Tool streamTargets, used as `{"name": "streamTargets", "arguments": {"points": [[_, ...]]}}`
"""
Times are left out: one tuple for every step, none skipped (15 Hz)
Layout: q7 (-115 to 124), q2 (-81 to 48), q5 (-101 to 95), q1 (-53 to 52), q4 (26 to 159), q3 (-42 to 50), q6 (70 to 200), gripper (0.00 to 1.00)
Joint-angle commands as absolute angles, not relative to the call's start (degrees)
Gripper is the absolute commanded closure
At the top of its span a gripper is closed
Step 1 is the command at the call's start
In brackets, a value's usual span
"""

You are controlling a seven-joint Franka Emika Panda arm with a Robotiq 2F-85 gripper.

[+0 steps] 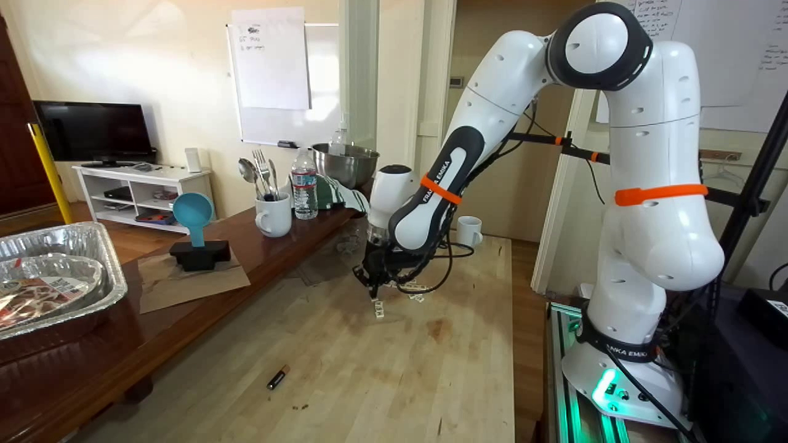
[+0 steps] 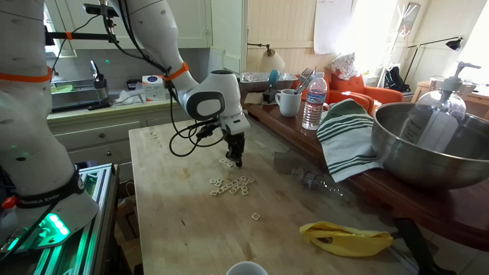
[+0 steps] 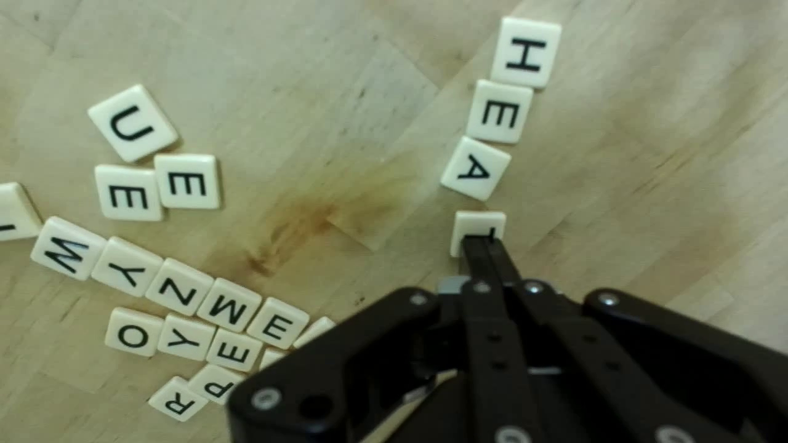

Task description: Align the small blocks on the table

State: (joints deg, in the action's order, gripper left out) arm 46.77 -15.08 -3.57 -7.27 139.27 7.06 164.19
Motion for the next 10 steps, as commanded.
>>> {"name": "streamTargets", "arguments": {"points": [[45.44, -15.48, -2.59, -7.70, 141.34, 6.97, 163.64, 1.00], [45.30, -15.41, -2.59, -7.71, 141.45, 6.94, 163.64, 1.00], [45.22, -15.37, -2.65, -7.74, 141.54, 6.99, 163.65, 1.00], [45.17, -15.33, -2.71, -7.78, 141.61, 7.04, 163.62, 1.00], [45.20, -15.24, -2.54, -7.76, 141.70, 7.01, 163.68, 1.00], [45.21, -15.17, -2.17, -7.64, 141.77, 6.85, 163.82, 1.00], [45.39, -15.13, -1.49, -7.45, 141.77, 6.61, 163.89, 1.00], [45.21, -15.10, -0.60, -7.12, 141.76, 6.19, 163.84, 1.00], [45.53, -15.12, -0.16, -7.13, 141.73, 6.22, 163.77, 1.00], [45.65, -15.13, 0.61, -7.04, 141.74, 6.09, 163.69, 1.00]]}}
